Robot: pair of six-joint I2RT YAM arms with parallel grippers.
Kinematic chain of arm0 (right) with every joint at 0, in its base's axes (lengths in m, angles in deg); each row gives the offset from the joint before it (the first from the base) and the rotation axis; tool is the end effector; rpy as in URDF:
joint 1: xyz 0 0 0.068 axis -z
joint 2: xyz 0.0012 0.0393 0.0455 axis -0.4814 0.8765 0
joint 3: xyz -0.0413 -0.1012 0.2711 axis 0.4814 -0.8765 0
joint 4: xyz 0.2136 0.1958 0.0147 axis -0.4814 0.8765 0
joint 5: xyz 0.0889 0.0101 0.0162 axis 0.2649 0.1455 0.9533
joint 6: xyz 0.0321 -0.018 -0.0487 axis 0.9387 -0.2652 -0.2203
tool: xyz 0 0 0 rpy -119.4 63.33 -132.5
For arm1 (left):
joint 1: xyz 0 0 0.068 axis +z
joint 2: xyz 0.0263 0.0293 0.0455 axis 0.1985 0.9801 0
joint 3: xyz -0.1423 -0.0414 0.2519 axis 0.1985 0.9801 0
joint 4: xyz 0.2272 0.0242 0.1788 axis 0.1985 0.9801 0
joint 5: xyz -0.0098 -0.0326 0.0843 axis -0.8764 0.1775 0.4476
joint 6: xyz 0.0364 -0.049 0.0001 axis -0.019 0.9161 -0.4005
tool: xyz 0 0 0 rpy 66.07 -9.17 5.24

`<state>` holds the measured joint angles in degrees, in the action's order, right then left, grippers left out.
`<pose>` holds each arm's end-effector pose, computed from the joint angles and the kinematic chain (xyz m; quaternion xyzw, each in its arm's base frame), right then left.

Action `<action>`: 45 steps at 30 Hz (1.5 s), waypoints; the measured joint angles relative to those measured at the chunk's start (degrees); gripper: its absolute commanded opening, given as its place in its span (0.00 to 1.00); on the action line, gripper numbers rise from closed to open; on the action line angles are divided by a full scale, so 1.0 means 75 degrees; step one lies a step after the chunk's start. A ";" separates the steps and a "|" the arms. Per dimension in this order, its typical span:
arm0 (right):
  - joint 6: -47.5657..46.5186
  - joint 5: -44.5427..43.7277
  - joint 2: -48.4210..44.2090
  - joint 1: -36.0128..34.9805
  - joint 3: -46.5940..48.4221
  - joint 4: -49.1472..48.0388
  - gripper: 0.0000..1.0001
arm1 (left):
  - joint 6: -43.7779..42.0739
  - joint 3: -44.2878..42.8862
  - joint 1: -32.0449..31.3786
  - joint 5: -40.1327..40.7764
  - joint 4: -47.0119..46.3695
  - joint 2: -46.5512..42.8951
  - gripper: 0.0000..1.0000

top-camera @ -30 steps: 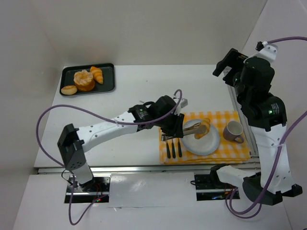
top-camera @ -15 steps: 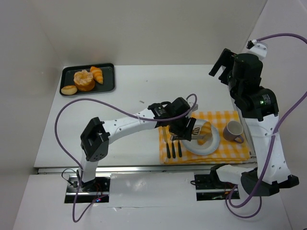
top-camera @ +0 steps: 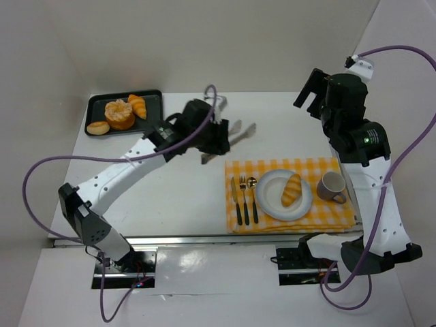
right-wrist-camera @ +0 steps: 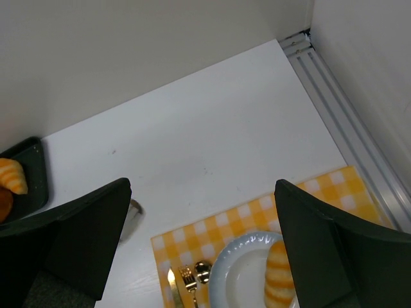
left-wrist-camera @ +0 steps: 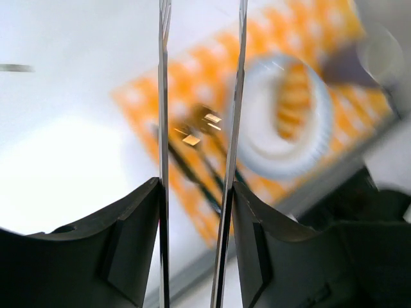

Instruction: Place the bread

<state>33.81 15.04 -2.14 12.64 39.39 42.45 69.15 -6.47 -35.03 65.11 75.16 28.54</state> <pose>0.2311 0.0443 0.5425 0.1849 0.7783 0.0008 0.6000 0.2719 -0.2843 0.4148 0.1203 0.8739 -0.2807 0.3782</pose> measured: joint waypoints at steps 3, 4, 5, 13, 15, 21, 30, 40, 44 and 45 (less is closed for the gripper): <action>0.0000 0.0128 0.0058 0.0000 0.0000 -0.0035 1.00 | -0.0073 0.0009 0.1300 0.0469 0.0219 -0.0108 0.58; 0.0000 0.0175 0.0085 0.0000 -0.0003 -0.0052 1.00 | -0.0111 0.0009 0.1754 0.0597 0.0315 -0.0082 0.58; 0.0000 0.0248 0.0128 0.0000 -0.0009 -0.0096 1.00 | -0.0134 0.0009 0.2311 0.0784 0.0423 -0.0023 0.59; 0.0000 0.0673 0.0420 0.0000 -0.0268 -0.0259 1.00 | -0.0070 -0.0653 0.4896 0.1510 0.0959 0.1489 0.61; 0.0000 0.0699 0.0507 0.0000 -0.0268 -0.0259 1.00 | 0.0020 -0.0778 0.5135 0.1515 0.1011 0.1897 0.62; 0.0000 0.0697 0.0603 0.0000 -0.0271 -0.0265 1.00 | 0.0064 -0.0979 0.5761 0.1352 0.1005 0.2716 0.61; 0.0000 0.0694 0.0866 0.0000 -0.0262 -0.0283 1.00 | 0.0076 -0.1673 0.6158 0.1250 0.0766 0.3829 0.59; 0.0003 0.0699 0.1061 0.0000 -0.0236 -0.0280 1.00 | 0.0073 -0.2378 0.6438 0.0909 0.0627 0.4331 0.52; 0.0003 0.0702 0.1122 0.0000 -0.0236 -0.0280 1.00 | 0.0085 -0.2582 0.6580 0.0656 0.0577 0.4476 0.18; 0.0006 0.0702 0.1137 0.0000 -0.0236 -0.0280 1.00 | 0.0079 -0.2594 0.6601 0.0577 0.0574 0.4479 0.12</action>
<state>33.85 20.31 6.38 12.64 37.62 40.35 69.74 -25.92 14.48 69.44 79.47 62.13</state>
